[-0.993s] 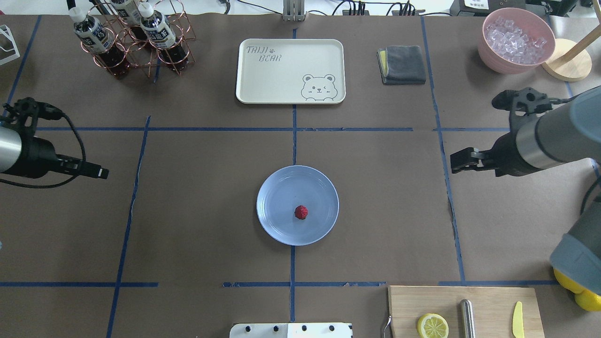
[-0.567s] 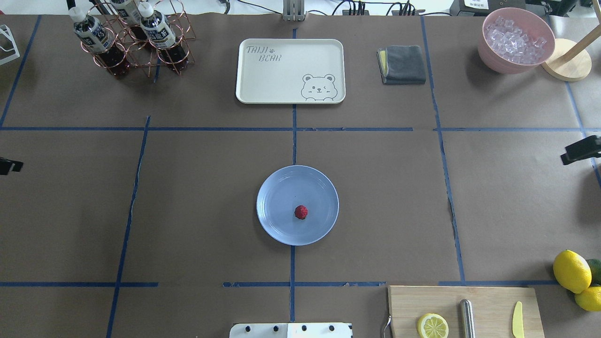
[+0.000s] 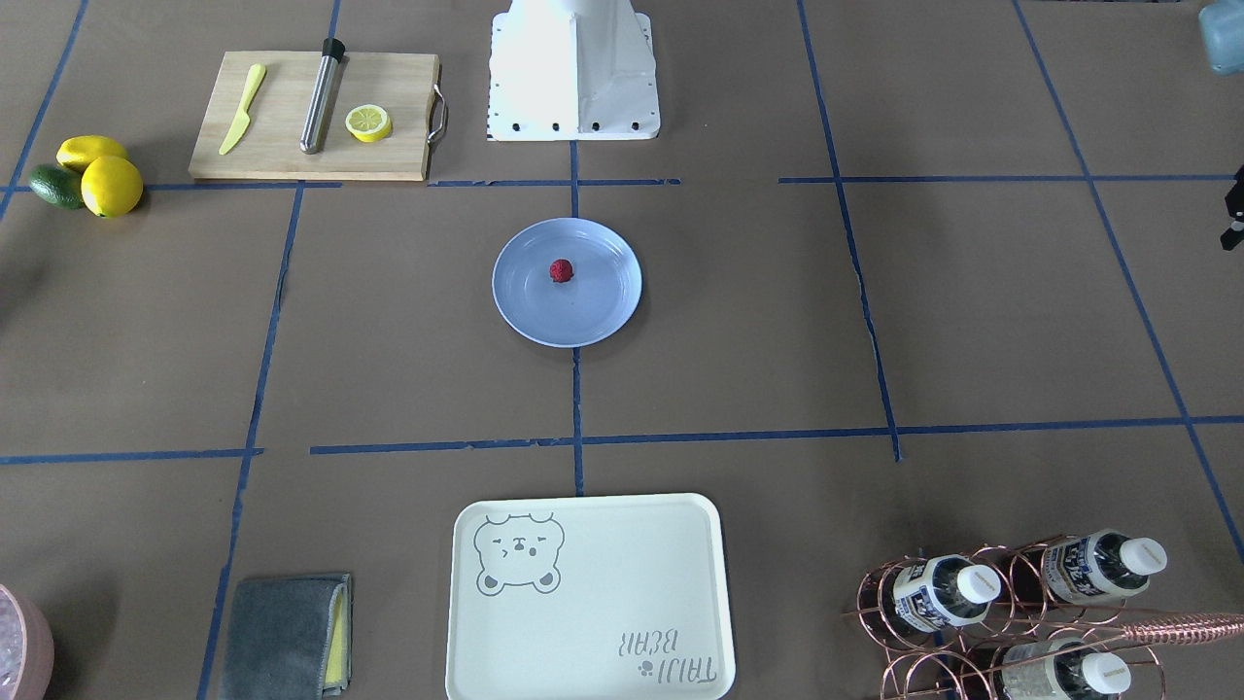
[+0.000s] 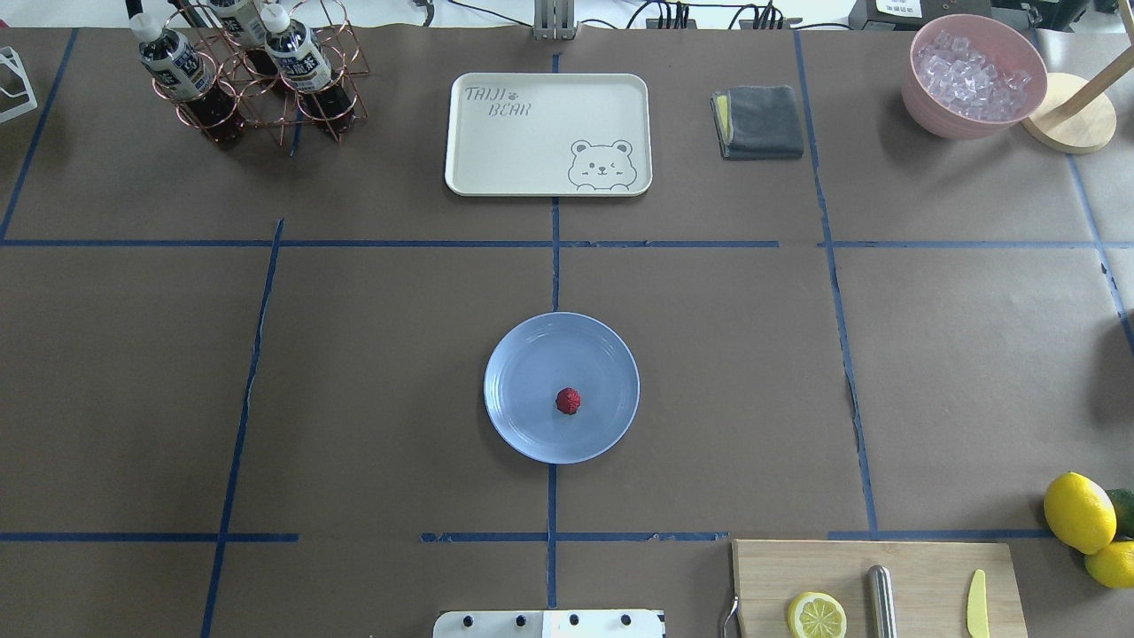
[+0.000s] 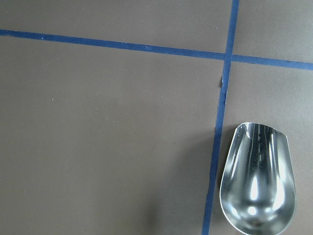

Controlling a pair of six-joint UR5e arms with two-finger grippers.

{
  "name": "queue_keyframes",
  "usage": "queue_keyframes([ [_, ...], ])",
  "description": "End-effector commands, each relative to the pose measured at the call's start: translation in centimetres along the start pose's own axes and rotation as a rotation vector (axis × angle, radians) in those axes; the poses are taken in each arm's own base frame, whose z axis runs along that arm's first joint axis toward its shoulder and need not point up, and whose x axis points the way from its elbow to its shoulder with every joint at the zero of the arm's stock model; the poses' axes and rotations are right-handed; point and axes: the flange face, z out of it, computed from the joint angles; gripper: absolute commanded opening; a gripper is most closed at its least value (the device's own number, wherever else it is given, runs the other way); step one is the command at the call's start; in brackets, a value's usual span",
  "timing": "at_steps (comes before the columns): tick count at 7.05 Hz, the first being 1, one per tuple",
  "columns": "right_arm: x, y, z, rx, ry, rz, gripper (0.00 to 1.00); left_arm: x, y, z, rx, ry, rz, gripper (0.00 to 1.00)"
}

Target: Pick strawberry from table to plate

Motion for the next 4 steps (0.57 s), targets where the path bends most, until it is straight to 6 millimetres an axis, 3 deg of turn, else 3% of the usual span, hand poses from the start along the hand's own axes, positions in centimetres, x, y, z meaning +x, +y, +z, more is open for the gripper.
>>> queue_keyframes([
  [1,0.8,0.6,-0.1,0.004,-0.008,-0.001,1.00,-0.6,-1.6,-0.9,-0.074,0.008,-0.084,1.00],
  [2,0.9,0.7,-0.1,0.004,-0.006,-0.001,1.00,-1.0,-0.3,-0.5,-0.081,0.016,-0.088,1.00],
  [4,1.5,1.2,0.3,-0.005,0.014,-0.034,1.00,-1.2,-0.4,-0.4,-0.066,0.015,-0.061,1.00],
])
